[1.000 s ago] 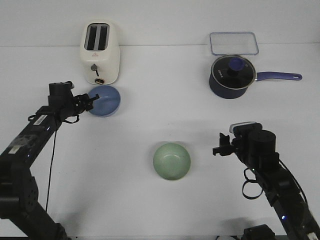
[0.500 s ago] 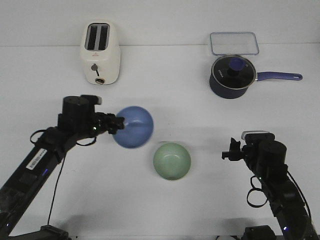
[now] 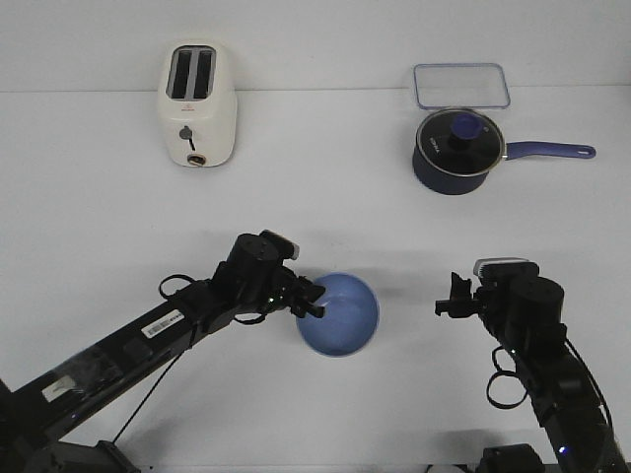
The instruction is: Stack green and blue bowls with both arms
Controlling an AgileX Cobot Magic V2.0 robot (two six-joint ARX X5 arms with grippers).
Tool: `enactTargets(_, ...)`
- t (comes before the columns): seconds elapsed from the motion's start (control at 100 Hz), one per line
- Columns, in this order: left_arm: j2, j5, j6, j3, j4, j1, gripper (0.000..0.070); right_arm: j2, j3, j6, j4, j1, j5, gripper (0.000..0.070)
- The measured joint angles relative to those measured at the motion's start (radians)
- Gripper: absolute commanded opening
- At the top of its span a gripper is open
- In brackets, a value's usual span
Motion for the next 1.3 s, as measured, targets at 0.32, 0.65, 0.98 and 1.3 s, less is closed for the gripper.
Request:
enactTargets(0.32,0.009,0.004,0.007,0.000,-0.016,0.012,0.0424,0.000,0.000,0.000,0.000,0.000,0.000,0.0335)
enactTargets(0.65,-0.309,-0.248,0.130,0.011,-0.099,0.240,0.0019,-0.034,-0.001,0.000,0.015,0.000,0.005,0.0168)
enactTargets(0.98,-0.676,-0.425,0.241,-0.234,-0.002,0.507,0.0012,-0.358,-0.175,-0.004,0.238,0.000,0.026,0.0000)
enactTargets(1.3,-1.116,-0.428,0.239,-0.759,0.345,0.578,0.0015,-0.601,-0.390,-0.025,0.419,0.000,0.114,0.0000)
